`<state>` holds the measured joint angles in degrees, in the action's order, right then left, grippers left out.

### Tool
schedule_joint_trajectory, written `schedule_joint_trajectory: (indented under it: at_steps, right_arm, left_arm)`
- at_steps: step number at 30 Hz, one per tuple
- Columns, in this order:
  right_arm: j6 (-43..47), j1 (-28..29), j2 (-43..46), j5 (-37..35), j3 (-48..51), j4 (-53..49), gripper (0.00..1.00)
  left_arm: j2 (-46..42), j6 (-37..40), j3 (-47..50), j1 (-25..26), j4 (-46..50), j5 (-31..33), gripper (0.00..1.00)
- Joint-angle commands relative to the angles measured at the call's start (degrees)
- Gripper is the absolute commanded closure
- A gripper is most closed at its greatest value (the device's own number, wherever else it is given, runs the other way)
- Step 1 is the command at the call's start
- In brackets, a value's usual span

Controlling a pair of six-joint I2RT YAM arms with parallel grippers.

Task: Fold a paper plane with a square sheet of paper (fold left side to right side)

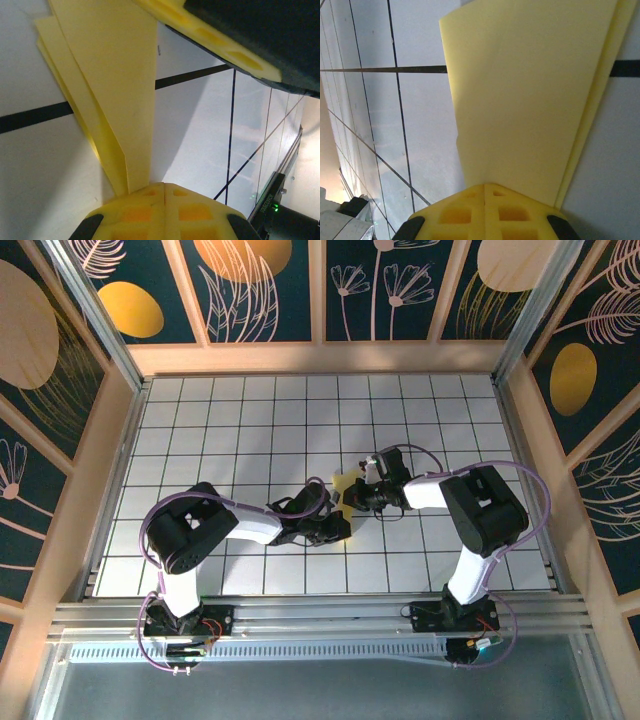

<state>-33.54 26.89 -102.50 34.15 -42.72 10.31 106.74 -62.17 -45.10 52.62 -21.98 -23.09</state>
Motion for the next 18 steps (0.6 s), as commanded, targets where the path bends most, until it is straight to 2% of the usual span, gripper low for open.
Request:
schedule_joint_trajectory:
  at_steps: [1, 11, 18]
  right_arm:
    - [1.6, 1.1, -5.0, -7.8, 1.9, -8.4, 1.00]
    - [1.5, 1.2, -4.8, -7.5, 1.7, -8.5, 1.00]
    - [1.3, 1.3, -4.7, -7.6, 2.0, -8.2, 1.00]
  left_arm:
    - [1.7, 0.7, -1.2, 1.3, 3.8, -1.0, 1.00]
    - [-5.9, 1.9, -1.7, 0.4, 6.9, 3.4, 1.00]
    - [-3.6, 3.2, -3.4, -0.9, 6.3, 1.9, 1.00]
